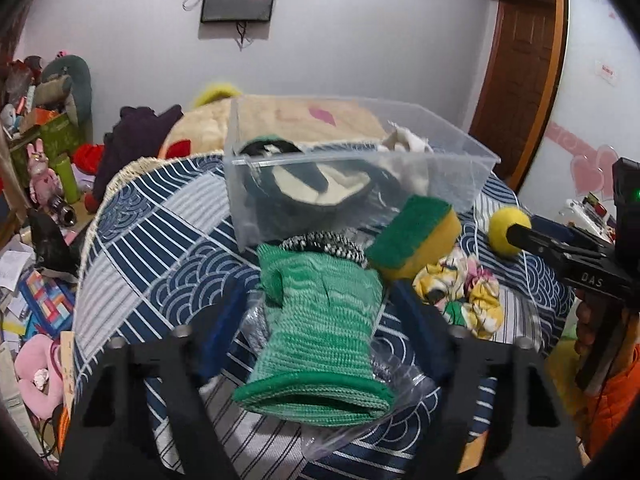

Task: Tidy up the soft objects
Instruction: 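Grasp the yellow felt ball with the right tool while the left tool grasps the green glove, then release the yellow ball into the box while the left tool drops the green glove in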

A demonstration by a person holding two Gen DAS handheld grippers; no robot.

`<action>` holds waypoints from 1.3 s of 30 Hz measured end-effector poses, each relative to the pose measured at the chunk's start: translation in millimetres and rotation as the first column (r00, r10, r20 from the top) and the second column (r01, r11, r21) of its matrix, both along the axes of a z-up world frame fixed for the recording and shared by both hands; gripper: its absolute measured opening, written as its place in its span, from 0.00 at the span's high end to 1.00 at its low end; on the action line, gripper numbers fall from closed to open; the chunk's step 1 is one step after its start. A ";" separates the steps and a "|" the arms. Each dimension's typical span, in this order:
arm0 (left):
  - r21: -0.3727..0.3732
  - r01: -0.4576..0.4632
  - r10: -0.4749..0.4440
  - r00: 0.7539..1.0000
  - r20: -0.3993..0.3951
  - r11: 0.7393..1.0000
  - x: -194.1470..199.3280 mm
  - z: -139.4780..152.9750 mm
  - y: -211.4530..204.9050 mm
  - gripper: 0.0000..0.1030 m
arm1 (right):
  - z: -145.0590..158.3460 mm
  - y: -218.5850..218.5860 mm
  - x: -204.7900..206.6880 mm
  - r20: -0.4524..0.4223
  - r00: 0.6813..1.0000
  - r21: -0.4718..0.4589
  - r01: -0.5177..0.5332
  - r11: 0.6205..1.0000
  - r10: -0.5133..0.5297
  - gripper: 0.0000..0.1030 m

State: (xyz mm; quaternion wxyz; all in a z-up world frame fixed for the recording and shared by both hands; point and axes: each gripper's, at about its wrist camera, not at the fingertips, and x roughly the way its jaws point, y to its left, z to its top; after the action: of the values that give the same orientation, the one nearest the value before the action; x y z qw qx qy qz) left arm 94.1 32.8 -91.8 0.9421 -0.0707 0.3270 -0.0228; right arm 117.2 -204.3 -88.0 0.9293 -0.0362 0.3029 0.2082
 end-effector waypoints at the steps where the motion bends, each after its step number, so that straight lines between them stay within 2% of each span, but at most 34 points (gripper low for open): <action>1: -0.004 0.003 -0.003 1.000 -0.001 1.000 0.1 -1.3 0.5 0.39 | -1.1 0.7 -0.4 -0.005 1.000 0.000 -0.004 1.000 0.004 0.33; 2: -0.009 0.007 -0.007 1.000 0.000 1.000 -0.4 -2.3 0.8 0.44 | -2.1 1.8 -0.4 -0.014 1.000 0.003 -0.012 1.000 0.012 0.42; 3: -0.014 0.012 -0.012 1.000 0.004 1.000 -1.4 -2.8 1.1 0.47 | -3.4 2.9 0.1 -0.022 1.000 0.006 -0.020 1.000 0.020 0.47; 5: -0.018 0.012 -0.012 1.000 0.013 1.000 -3.5 -2.7 1.5 0.56 | -5.8 4.2 1.0 -0.039 0.999 0.009 -0.033 0.999 0.033 0.67; 6: -0.020 0.018 -0.017 1.000 0.016 1.000 -4.3 -2.8 1.4 0.57 | -6.8 4.0 0.9 -0.046 0.998 0.012 -0.039 0.999 0.040 0.67; 10: -0.004 0.019 -0.019 0.999 0.027 1.000 -8.7 1.4 0.6 0.73 | -3.9 0.8 -2.2 -0.025 0.998 0.018 -0.048 0.999 0.049 0.67; 13: -0.007 0.017 -0.016 0.999 0.045 1.000 -14.2 8.8 2.3 0.76 | 2.3 0.9 -6.8 -0.005 0.999 0.023 -0.054 0.998 0.054 0.67; 21: -0.011 0.015 -0.014 0.995 0.099 1.000 -30.7 36.9 7.2 0.77 | 21.4 1.0 -14.4 0.051 0.997 0.050 -0.064 0.997 0.062 0.67; 26: -0.005 -0.002 0.003 0.986 0.165 1.000 -37.1 61.6 9.5 0.77 | 36.4 1.2 -19.1 0.095 0.993 0.067 -0.072 0.995 0.065 0.67; 33: 0.007 -0.027 0.025 0.968 0.248 1.000 -26.9 90.5 12.7 0.77 | 60.8 10.9 -21.2 0.160 0.984 0.089 -0.098 0.991 0.082 0.67; 39: -0.002 -0.028 0.028 0.968 0.249 1.000 -4.1 98.5 13.0 0.76 | 79.8 24.2 -12.8 0.214 0.972 0.090 -0.117 0.989 0.095 0.67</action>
State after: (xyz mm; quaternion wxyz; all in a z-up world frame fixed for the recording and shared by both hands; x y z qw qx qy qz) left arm 90.0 45.8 6.8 0.9759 -0.0710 0.2053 -0.0180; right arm 104.4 -180.1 -8.2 0.9442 -0.0263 0.1901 0.2678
